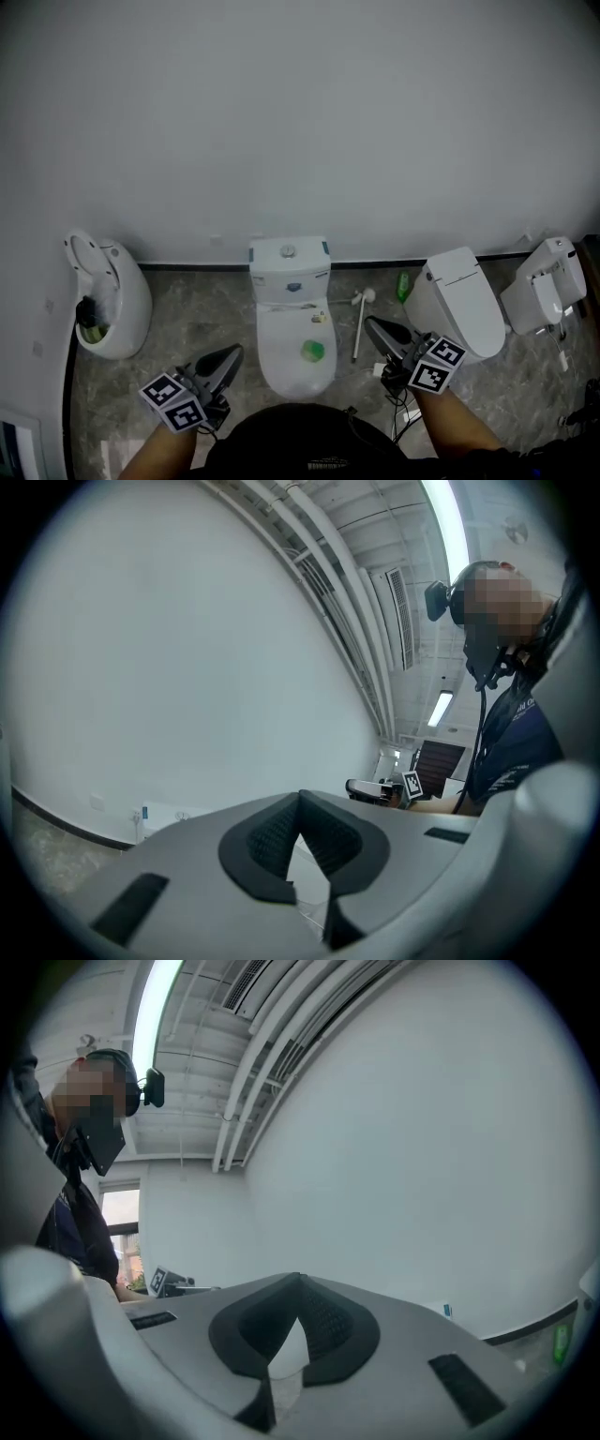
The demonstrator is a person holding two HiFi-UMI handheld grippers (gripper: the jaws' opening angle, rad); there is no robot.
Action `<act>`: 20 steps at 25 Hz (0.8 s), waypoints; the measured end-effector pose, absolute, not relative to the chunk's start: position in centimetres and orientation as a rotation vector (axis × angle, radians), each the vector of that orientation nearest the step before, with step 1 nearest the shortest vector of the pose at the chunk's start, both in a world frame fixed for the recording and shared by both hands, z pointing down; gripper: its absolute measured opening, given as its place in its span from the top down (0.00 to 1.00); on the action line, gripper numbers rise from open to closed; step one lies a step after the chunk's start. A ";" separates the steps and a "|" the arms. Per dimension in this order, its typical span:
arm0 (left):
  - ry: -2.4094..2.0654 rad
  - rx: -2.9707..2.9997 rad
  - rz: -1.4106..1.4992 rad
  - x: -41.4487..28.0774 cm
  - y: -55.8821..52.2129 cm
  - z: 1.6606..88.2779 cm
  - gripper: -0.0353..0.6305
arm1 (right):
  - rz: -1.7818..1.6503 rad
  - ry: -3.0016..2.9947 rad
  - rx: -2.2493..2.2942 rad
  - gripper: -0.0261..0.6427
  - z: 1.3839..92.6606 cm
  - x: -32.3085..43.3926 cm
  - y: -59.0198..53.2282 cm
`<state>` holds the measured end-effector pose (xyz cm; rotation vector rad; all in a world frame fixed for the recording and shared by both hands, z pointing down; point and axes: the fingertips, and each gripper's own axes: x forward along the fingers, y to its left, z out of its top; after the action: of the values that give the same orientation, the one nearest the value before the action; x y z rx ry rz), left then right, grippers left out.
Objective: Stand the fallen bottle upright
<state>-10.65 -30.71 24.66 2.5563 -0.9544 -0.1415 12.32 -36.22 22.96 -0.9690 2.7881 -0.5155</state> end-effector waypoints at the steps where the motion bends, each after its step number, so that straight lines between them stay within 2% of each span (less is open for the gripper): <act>1: -0.957 2.553 -0.150 -10.8 -30.4 24.4 0.92 | -0.524 2.788 -0.969 0.96 22.8 12.2 -35.8; 20: -0.954 2.509 -0.141 -11.4 -29.4 25.9 0.92 | -0.540 2.878 -0.959 0.95 24.2 10.4 -35.0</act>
<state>-11.42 -29.37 25.94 2.5089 -0.9539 -0.1412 10.35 -34.96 24.15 -0.9594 2.8783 -0.5402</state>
